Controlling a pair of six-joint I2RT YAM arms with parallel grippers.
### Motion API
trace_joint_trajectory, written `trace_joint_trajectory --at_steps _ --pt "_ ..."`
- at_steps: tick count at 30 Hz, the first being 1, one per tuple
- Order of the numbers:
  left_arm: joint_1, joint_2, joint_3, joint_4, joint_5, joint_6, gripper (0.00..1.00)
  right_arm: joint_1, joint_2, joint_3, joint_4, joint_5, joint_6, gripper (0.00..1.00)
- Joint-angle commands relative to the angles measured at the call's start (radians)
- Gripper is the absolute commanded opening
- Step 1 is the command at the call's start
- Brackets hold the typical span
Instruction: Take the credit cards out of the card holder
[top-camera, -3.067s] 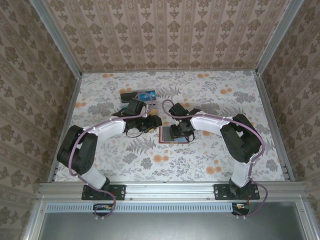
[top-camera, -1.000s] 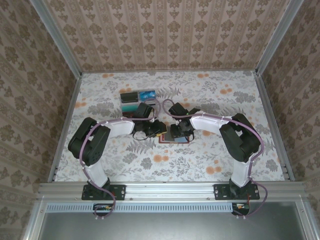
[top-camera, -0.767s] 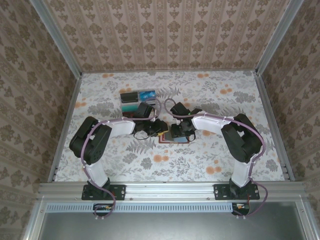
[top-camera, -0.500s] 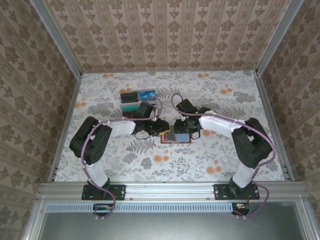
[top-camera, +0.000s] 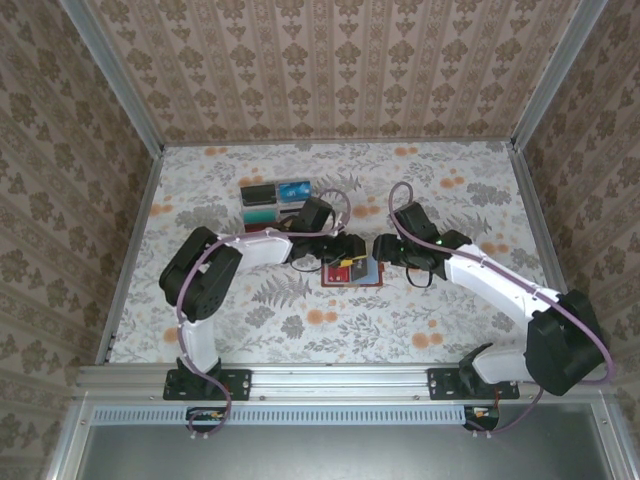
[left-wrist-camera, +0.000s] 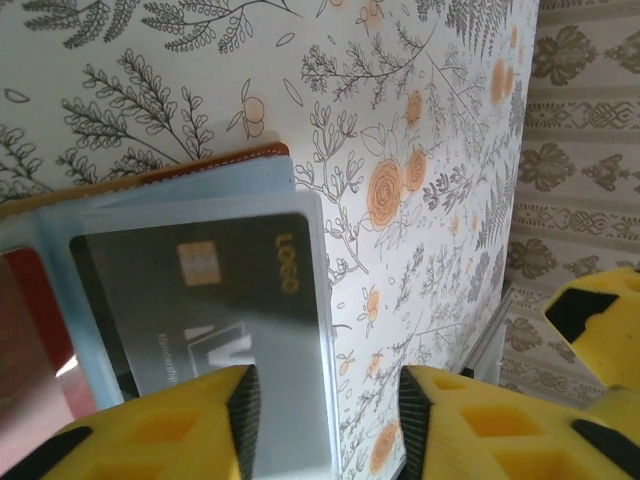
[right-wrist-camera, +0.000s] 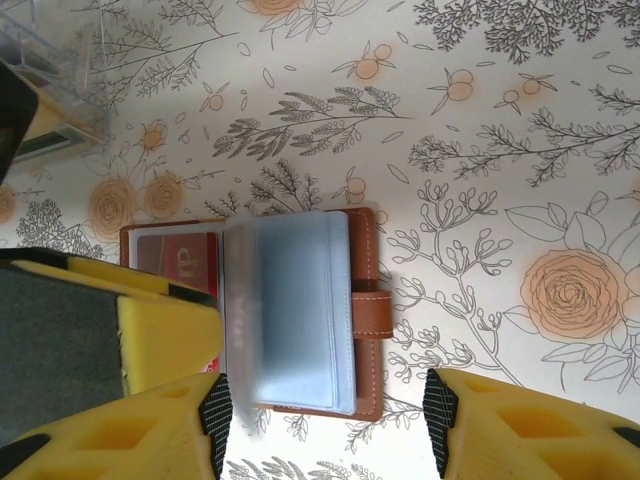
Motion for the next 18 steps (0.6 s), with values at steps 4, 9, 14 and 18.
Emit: trace_joint_trajectory --at_steps 4,9,14,18 --pt "0.017 -0.016 0.014 -0.008 -0.078 -0.036 0.47 -0.009 0.039 0.020 0.013 -0.098 -0.046 0.57" --pt "0.027 -0.040 -0.025 -0.036 -0.124 -0.048 0.46 -0.009 0.160 0.077 0.023 -0.183 -0.078 0.46" --pt "0.020 -0.035 -0.045 -0.047 -0.159 -0.069 0.39 -0.009 0.259 0.115 0.023 -0.190 -0.108 0.35" --pt "0.010 -0.035 -0.043 -0.065 -0.176 -0.074 0.34 -0.009 0.295 0.119 0.019 -0.163 -0.109 0.30"
